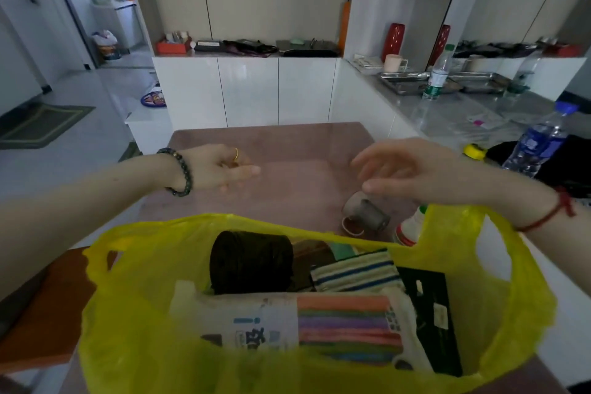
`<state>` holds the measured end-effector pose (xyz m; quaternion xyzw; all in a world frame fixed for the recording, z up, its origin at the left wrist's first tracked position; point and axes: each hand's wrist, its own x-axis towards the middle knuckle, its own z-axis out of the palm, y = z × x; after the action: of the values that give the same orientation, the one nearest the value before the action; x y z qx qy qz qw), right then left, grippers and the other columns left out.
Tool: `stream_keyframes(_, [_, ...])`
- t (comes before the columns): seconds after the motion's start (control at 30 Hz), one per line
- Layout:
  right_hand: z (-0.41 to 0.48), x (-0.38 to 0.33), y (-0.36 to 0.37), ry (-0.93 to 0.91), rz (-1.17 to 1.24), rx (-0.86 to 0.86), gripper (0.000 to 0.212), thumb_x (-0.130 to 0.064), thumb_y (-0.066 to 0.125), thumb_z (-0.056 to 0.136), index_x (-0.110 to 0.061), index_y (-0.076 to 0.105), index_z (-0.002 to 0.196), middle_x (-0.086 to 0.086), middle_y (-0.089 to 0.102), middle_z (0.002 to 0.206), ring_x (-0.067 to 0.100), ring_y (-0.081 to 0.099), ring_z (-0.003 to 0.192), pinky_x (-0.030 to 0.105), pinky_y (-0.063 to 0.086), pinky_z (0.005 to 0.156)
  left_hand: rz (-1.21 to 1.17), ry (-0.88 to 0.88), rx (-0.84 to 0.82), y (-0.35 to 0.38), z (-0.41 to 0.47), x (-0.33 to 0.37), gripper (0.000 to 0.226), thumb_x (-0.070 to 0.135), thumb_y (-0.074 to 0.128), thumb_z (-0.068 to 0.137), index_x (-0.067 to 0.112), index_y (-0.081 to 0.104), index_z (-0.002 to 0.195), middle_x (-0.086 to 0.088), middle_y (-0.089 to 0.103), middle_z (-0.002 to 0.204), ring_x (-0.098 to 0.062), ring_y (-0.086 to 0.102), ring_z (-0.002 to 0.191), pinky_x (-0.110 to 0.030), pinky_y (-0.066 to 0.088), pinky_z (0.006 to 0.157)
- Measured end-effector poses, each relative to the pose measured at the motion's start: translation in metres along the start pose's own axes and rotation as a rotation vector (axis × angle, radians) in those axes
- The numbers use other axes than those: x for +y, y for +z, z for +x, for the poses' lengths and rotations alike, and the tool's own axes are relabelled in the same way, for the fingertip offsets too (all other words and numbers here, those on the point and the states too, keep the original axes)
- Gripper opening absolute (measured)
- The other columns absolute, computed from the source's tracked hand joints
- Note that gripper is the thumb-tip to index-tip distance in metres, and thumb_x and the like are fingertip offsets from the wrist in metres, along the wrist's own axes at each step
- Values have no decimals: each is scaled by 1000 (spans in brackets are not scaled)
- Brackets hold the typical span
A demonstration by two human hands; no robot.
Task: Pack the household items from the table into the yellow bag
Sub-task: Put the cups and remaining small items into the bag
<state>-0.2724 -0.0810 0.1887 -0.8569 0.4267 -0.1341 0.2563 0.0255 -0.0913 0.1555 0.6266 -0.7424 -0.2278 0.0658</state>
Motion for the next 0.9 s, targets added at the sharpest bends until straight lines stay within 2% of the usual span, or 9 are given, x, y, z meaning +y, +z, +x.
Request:
stream_keyframes(0.07, [14, 28, -21, 59, -26, 62, 33, -31, 67, 78, -27, 59, 109, -2, 69, 101, 15, 66, 91, 28, 53, 81, -26, -9, -1, 2, 21, 9, 26, 55, 43, 83, 33, 57, 85, 3, 67, 102, -16, 65, 79, -23, 46, 75])
stream_keyframes(0.13, [30, 61, -32, 147, -61, 52, 36, -30, 68, 78, -27, 56, 112, 2, 68, 104, 21, 65, 94, 31, 51, 84, -13, -24, -15, 8, 47, 20, 32, 49, 44, 87, 26, 58, 104, 4, 62, 104, -17, 61, 86, -26, 45, 87])
stream_keyframes(0.2, [45, 95, -32, 238, -79, 6, 45, -32, 69, 78, -24, 53, 120, 3, 65, 111, 19, 62, 94, 22, 50, 78, 30, -26, -46, 16, 73, 32, 44, 51, 42, 87, 22, 56, 118, 3, 61, 106, -16, 56, 91, -28, 43, 93])
stream_keyframes(0.27, [60, 128, -23, 309, -83, -40, 55, -34, 69, 79, -22, 48, 128, 2, 60, 116, 12, 56, 95, 9, 45, 69, 76, -12, -92, 27, 102, 44, 49, 52, 40, 88, 19, 53, 122, 1, 60, 117, -15, 53, 95, -27, 42, 93])
stream_keyframes(0.3, [67, 144, -17, 334, -85, -62, 59, -34, 69, 79, -21, 45, 131, 2, 58, 119, 11, 53, 98, 7, 43, 71, 91, -5, -119, 33, 115, 50, 49, 51, 39, 89, 19, 52, 124, 1, 59, 121, -14, 52, 96, -24, 40, 91])
stream_keyframes(0.53, [125, 234, 36, 514, -30, -334, 85, -44, 68, 77, -24, 19, 145, 3, 31, 150, 20, 40, 130, 32, 39, 104, 83, -41, -301, 87, 197, 70, 47, 47, 40, 91, 22, 42, 131, -2, 53, 131, -22, 54, 114, -27, 40, 92])
stream_keyframes(0.67, [157, 252, 65, 586, -54, -448, 94, -37, 68, 79, -18, 7, 148, 5, 19, 155, 25, 31, 137, 34, 39, 102, 87, -67, -432, 115, 218, 70, 52, 48, 37, 91, 21, 35, 136, -2, 51, 135, -23, 51, 118, -28, 39, 92])
stream_keyframes(0.8, [171, 256, 95, 612, -102, -482, 108, -37, 73, 75, -7, -3, 147, 11, 24, 153, 27, 31, 137, 33, 34, 106, 60, -98, -488, 126, 221, 65, 55, 48, 37, 91, 19, 31, 138, -3, 50, 136, -23, 51, 119, -33, 40, 97])
stream_keyframes(0.9, [172, 250, 96, 583, -142, -447, 112, -35, 74, 74, -5, -5, 147, 14, 33, 146, 28, 39, 131, 32, 39, 101, 29, -128, -473, 121, 214, 60, 58, 50, 37, 91, 19, 29, 139, -3, 48, 138, -23, 50, 120, -34, 40, 99])
